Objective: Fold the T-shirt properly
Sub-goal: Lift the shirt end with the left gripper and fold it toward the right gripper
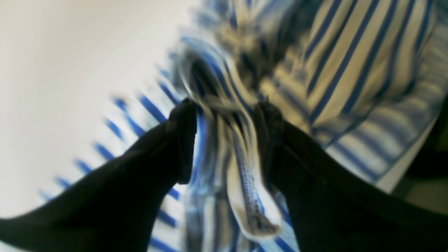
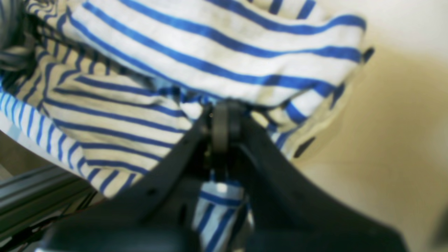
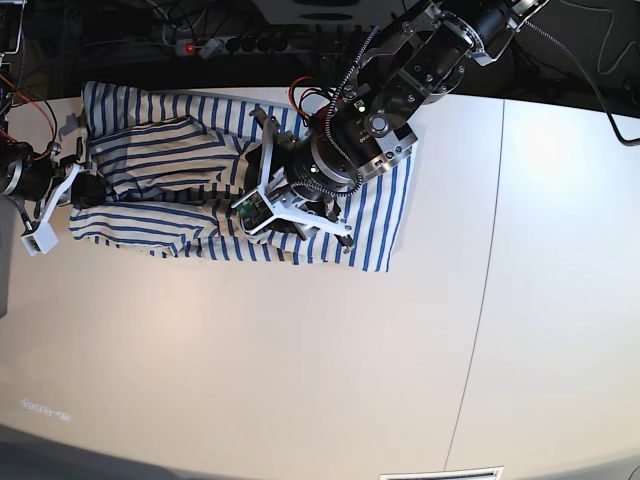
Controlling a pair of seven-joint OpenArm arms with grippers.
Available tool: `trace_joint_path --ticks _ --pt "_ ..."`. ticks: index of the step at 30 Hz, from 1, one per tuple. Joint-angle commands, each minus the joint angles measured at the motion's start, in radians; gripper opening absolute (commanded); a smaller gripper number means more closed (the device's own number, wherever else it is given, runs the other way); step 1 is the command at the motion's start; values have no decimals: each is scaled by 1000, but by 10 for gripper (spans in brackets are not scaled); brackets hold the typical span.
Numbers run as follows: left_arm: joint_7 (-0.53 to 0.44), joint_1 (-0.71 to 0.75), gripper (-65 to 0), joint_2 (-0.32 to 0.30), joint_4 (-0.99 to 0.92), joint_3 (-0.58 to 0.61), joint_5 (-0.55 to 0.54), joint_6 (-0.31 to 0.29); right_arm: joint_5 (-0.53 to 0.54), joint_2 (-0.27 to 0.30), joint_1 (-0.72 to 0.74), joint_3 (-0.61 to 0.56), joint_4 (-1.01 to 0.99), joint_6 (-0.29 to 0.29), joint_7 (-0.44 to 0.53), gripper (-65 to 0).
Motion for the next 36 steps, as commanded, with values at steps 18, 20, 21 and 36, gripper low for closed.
trace_joint_path --ticks 18,20,21,36 --pt "-101 -5 -635 -211 59 -10 110 72 15 18 11 11 15 73 16 -650" --pt "-103 -1 -635 -217 4 -26 111 76 15 18 11 11 15 73 16 -650" --pt "-111 4 -635 -216 -21 -29 100 75 15 18 11 11 15 73 16 -650" --pt "-150 78 -635 -62 -87 -13 134 74 15 18 11 11 15 73 16 -650"
